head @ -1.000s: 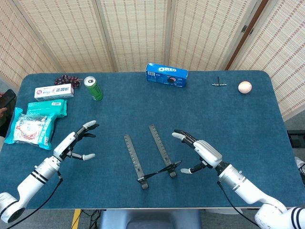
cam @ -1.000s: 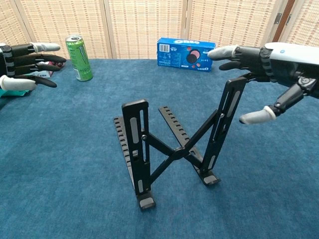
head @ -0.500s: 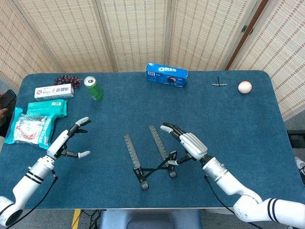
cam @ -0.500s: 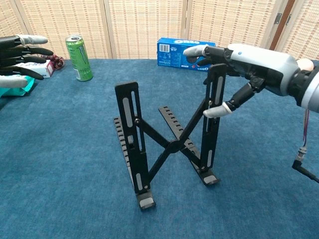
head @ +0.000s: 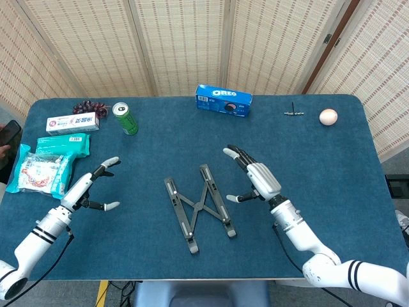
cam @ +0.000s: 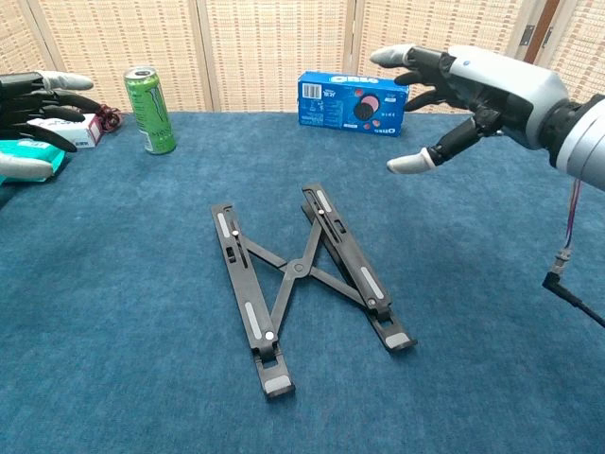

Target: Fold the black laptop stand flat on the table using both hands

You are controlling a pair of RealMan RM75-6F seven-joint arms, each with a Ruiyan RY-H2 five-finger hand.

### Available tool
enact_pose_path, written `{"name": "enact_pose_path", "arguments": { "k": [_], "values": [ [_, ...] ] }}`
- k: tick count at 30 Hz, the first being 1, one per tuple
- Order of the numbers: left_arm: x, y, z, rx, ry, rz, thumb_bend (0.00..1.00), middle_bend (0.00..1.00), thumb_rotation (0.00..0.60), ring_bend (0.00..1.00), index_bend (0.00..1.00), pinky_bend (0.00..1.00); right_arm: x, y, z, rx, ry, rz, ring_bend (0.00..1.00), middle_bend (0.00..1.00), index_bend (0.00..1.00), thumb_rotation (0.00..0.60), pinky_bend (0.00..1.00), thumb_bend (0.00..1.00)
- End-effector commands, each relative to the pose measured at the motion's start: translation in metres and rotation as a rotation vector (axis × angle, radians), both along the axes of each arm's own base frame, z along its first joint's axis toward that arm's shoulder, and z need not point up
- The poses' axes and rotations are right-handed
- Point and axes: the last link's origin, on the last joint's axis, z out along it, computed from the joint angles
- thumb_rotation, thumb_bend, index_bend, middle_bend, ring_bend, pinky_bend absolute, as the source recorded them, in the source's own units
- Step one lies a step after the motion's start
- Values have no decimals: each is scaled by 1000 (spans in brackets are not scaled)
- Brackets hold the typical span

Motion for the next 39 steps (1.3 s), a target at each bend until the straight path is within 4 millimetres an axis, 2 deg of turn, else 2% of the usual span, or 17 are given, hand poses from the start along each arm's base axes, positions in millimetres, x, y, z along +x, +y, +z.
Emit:
{"name": "enact_pose_path", "arguments": {
  "k": [1,6,11,18,29,39],
  "values": [
    [-1,3,0,3,78,-29,152,117,600,79,9,186,-6,2,9,-37,45,22,0,0,0,600,152,0],
    [-2,8,-7,23,279,-125,151,117,600,79,9,180,-18,11,22,-119,262,154,0,0,0,600,152,0],
    [2,11,-24,56,506,-273,151,117,600,75,10,152,-28,26,21,-153,456,295,0,0,0,600,152,0],
    [12,15,-54,65,678,-397,151,117,600,36,9,73,-34,37,12,-175,541,390,0,0,0,600,152,0],
    [29,26,-99,29,730,-435,151,107,600,18,0,36,-44,42,-7,-220,592,455,0,0,0,600,141,0],
    [33,41,-115,25,725,-389,151,92,600,13,0,28,-48,39,-36,-245,631,494,0,0,0,600,122,0]
  ]
}}
